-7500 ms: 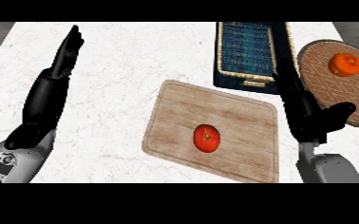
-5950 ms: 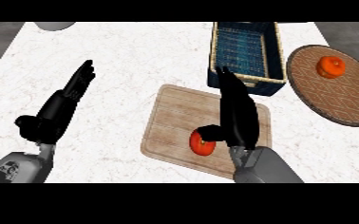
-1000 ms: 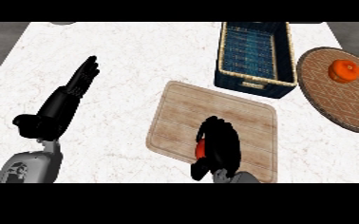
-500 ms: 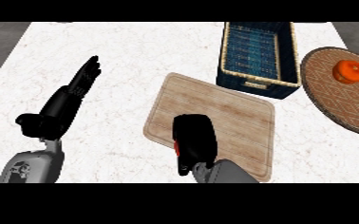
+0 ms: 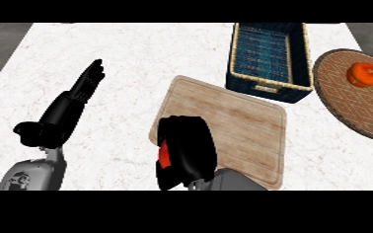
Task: Pick the tomato from the cutting board and place it in the basket
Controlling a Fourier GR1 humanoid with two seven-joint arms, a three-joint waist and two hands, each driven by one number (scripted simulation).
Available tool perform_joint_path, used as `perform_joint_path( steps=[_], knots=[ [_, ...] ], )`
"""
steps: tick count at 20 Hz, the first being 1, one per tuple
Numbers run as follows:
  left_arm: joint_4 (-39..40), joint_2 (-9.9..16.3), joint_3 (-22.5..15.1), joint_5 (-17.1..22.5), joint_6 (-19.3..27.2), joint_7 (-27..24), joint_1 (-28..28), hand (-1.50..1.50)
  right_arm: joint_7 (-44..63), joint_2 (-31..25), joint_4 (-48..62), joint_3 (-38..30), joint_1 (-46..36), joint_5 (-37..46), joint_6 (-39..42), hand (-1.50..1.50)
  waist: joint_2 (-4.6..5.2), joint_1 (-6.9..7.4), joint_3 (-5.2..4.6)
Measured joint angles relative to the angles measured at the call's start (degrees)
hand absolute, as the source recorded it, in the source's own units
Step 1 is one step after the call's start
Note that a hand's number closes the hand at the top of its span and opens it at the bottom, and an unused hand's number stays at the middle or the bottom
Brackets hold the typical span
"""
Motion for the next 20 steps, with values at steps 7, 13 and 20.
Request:
perform_joint_path(
  steps=[7,13,20],
  knots=[
    [1.7,0.2,0.8,-0.3,0.2,-0.3,-1.1,0.00,2.5,0.0,-13.7,-2.2,-4.8,-0.4,-10.5,1.50,-0.19,-0.66,-0.01],
    [2.5,-0.2,0.7,-0.6,0.2,-0.8,-1.0,0.00,8.2,-0.3,-23.4,-5.5,-11.2,1.8,-10.3,1.50,-0.31,-0.92,-0.05],
    [1.5,-0.6,0.5,-0.9,0.2,-0.6,-0.2,0.00,11.4,-0.6,-22.9,-14.7,-19.4,2.9,-5.3,1.50,-0.35,-0.99,-0.07]
  ],
)
